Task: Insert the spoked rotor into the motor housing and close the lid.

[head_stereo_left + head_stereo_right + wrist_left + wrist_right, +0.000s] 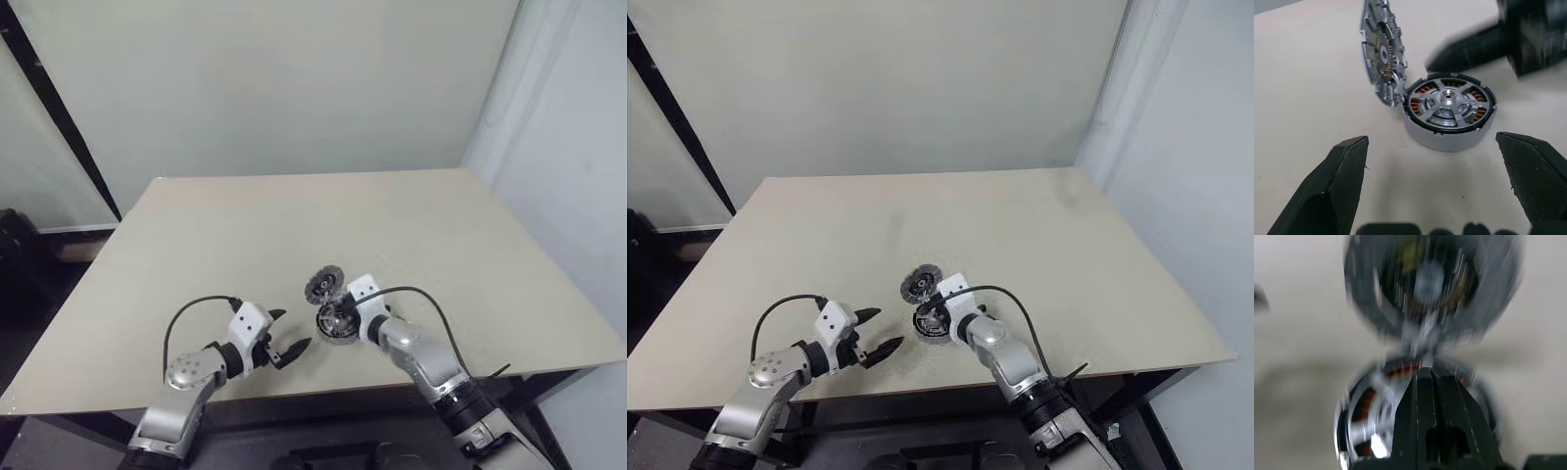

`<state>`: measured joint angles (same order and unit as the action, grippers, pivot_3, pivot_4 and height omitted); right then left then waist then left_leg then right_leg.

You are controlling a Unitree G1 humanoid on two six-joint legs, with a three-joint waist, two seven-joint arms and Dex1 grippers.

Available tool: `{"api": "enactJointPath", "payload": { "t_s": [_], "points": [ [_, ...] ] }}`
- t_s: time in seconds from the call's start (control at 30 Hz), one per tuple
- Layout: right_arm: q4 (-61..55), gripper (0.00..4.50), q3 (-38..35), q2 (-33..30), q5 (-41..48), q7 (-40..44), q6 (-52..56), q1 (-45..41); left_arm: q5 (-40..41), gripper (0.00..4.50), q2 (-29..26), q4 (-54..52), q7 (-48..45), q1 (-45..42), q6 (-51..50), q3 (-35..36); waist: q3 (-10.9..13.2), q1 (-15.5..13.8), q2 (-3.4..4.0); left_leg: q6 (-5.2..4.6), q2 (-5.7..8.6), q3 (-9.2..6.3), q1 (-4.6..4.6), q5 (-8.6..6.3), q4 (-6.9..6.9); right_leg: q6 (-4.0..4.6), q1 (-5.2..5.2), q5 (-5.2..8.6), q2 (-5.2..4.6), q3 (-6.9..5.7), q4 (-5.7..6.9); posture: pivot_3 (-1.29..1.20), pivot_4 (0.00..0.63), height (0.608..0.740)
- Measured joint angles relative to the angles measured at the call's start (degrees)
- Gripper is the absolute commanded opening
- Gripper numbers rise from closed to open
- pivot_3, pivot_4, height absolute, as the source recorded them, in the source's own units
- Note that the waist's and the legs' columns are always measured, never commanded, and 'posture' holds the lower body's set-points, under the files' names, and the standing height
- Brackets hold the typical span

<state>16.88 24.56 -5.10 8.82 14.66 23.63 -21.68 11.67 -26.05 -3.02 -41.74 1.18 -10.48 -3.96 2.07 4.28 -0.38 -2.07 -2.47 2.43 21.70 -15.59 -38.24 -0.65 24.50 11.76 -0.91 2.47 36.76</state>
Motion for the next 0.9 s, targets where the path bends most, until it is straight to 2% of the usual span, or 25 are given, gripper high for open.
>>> {"api": "enactJointPath", "payload": {
  "t_s": [0.2,0.47,0.67,0.9],
  "points": [
    [2.11,0.03,-1.41,1.57,-2.27,1.74,-2.45,0.45,0.0,4.5,0.0,-0.13,0.12,0.16,-0.01,0.01,-0.07,0.02,-0.08,0.01,-0.06,0.01,-0.18,0.01,-0.01,0.02,-0.11,0.0,0.01,-0.03,0.07,0.0,0.0,0.74],
    [-2.46,0.03,-3.93,1.28,-2.18,4.26,0.13,1.2,-0.01,4.5,0.06,-0.14,0.11,0.15,-0.01,-0.01,-0.05,-0.01,-0.06,0.02,-0.02,0.01,-0.03,0.0,-0.01,-0.03,0.0,-0.02,0.01,-0.01,0.06,0.0,0.0,0.74],
    [-11.69,1.95,-2.39,-5.44,-3.06,10.2,7.56,-1.27,-0.01,4.5,0.62,-0.09,0.1,-0.28,0.02,-0.06,-0.05,-0.11,-0.06,0.01,0.0,0.01,-0.07,0.0,-0.06,0.0,-0.05,-0.01,0.0,-0.02,0.06,0.0,0.0,0.74],
    [-19.18,4.45,6.05,-18.49,-9.72,21.43,11.43,-6.86,0.0,4.5,1.46,0.89,0.01,-0.67,0.26,-0.09,-0.04,-0.2,-0.05,0.01,0.02,0.09,-0.05,0.0,-0.07,0.01,-0.03,0.0,0.01,-0.07,0.05,0.0,0.0,0.74]
  ]
}}
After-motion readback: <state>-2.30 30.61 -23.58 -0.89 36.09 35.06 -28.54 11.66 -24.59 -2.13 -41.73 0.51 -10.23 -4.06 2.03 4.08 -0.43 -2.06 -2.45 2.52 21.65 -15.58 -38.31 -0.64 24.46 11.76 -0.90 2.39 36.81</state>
